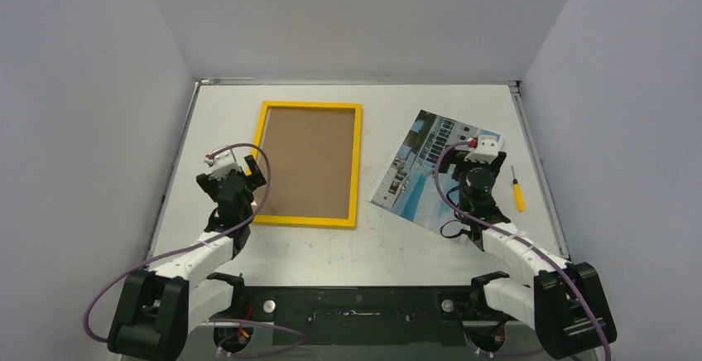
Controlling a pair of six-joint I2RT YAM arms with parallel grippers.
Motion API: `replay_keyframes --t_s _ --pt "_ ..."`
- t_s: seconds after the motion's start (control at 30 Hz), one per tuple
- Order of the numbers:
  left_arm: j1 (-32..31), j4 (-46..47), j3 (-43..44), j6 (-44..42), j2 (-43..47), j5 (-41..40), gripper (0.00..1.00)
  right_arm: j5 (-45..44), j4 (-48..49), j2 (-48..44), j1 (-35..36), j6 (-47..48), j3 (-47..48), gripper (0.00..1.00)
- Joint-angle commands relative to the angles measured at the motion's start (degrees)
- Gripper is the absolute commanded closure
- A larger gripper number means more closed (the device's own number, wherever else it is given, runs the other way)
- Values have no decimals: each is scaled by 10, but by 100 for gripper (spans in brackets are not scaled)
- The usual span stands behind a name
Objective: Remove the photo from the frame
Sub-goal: Adjust the photo frame item at the center of the board, then reset both arms
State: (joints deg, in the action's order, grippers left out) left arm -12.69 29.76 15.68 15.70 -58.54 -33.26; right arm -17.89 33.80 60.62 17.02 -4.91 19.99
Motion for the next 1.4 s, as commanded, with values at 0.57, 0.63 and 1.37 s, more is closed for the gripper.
replay_keyframes --t_s 0.57,0.63,1.37 --pt "113 335 -40 -50 -207 149 3 2 364 312 -102 20 -62 10" --pt "113 379 -53 -55 -236 174 4 -6 374 322 -94 29 -61 10" --pt "103 326 -6 -110 -257 265 3 9 367 319 -102 24 -58 10"
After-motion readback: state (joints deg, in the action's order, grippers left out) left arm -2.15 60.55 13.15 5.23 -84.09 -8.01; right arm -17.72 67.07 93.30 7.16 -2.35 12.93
